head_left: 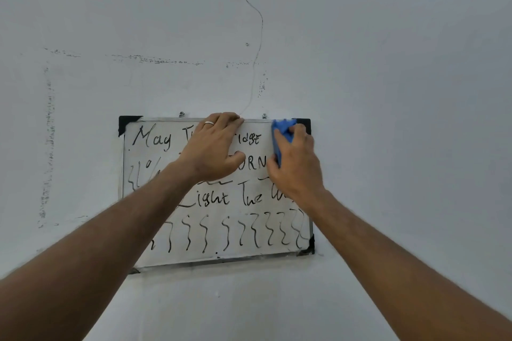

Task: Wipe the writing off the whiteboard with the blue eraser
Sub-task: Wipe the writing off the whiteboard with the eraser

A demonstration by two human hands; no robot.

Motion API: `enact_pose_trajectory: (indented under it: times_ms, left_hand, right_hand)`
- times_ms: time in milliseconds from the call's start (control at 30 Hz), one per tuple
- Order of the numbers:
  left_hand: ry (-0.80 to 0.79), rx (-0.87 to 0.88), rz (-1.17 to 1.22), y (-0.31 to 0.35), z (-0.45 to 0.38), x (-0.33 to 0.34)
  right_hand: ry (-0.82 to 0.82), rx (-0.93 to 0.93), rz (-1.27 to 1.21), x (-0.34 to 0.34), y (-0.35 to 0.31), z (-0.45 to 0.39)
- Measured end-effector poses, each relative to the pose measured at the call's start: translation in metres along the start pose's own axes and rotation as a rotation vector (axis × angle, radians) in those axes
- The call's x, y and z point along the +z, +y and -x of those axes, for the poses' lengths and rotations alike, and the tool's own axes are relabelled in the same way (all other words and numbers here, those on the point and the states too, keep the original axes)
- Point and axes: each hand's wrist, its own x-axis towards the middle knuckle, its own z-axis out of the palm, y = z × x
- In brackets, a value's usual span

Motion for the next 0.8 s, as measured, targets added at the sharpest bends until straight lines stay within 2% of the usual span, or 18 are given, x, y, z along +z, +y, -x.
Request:
enact_pose_trajectory:
  times_ms: [100,267,400,567,700,800]
  left_hand:
    - [-0.004,-0.001,0.01,-0.003,0.001,0.0]
    - [-0.02,0.002,0.032,-0.003,0.004,-0.003]
    - [-0.029,0.005,0.043,-0.006,0.01,-0.004]
    - [0.046,-0.001,-0.012,-0.011,0.026,-0.005]
    - [0.088,-0.111,-0.033,-0.031,0.034,-0.018]
    - [0.093,-0.204,-0.064,-0.051,0.047,-0.027]
  right_hand:
    - [-0.058,-0.144,0.018,0.001,0.007,0.017]
    - [0.004,0.035,0.01,-0.003,0.015,0.003]
    - [-0.05,-0.138,0.032,0.003,0.012,0.019]
    - [-0.006,-0.012,-0.003,-0.003,0.004,0.002]
    - [-0.062,-0.205,0.023,0.004,-0.004,0.016]
    - [-0.014,-0.071,-0.009,0.003,0.001,0.011]
